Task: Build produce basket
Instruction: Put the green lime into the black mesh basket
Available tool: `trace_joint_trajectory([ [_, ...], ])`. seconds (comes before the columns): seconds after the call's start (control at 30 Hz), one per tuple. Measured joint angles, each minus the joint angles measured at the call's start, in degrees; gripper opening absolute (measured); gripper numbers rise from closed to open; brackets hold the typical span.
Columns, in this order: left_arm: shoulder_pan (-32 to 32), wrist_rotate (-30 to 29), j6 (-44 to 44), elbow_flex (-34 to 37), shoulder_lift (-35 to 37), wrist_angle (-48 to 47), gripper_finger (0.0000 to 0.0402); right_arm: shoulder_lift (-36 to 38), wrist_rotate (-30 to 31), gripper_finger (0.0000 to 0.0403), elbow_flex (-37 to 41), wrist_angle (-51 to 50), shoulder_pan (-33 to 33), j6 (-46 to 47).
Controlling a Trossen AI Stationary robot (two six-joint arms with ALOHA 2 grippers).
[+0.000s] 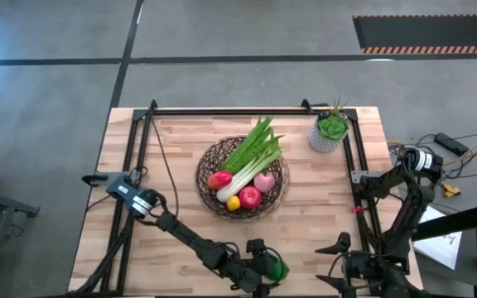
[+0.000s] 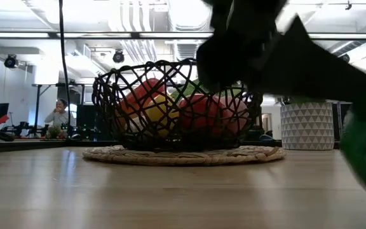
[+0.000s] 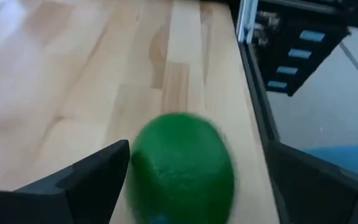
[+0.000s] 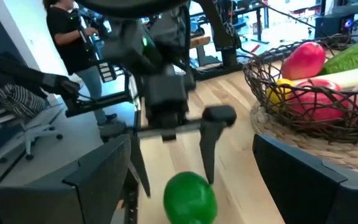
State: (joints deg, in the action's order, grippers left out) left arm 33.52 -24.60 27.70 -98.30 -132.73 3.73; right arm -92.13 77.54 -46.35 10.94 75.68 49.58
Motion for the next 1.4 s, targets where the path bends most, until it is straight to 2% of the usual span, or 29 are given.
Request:
trace_joint_trajectory([
  [0.23, -0.09, -3.17, 0.44, -0.45, -1.83, 0.35, 0.0361, 0.18, 0.3, 0.0329, -1.16, -0.23, 0.02, -1.18],
  [0.43, -0.18, -3.37, 0.42, 0.22, -1.83, 0.13, 0.0356, 0.18, 0.39, 0.0329, -1.16, -0.22, 0.02, -1.48],
  [0.8, -0.42, -3.34, 0.39, 0.46, -1.71, -0.34, 0.0264, 0.14, 0.39, 0.0329, -1.16, -0.19, 0.02, -1.07],
  [0.93, 0.19, -4.28, -0.09, -0.12, 1.01, -3.13, 0.0254, 0.14, 0.36, 0.0329, -1.14, -0.19, 0.02, -0.65],
  [1.13, 3.48, -15.21, -0.73, -1.07, 9.36, -15.31, 0.0252, 0.14, 0.3, 0.0329, -1.16, -0.24, 0.02, -0.11],
  [1.2, 4.74, -21.08, -0.72, -0.92, 12.8, -18.85, 0.0252, 0.14, 0.3, 0.0329, -1.15, -0.24, 0.02, -0.02],
  [1.33, 6.92, -36.62, 0.12, -0.75, 19.15, -26.2, 0.025, 0.13, 0.38, 0.0329, -1.16, -0.3, -0.01, -0.02],
  [1.4, 7.04, -41.64, 0.81, -0.11, 21.87, -29.01, 0.0249, 0.12, 0.36, 0.0329, -1.16, -0.37, -0.07, -0.02],
])
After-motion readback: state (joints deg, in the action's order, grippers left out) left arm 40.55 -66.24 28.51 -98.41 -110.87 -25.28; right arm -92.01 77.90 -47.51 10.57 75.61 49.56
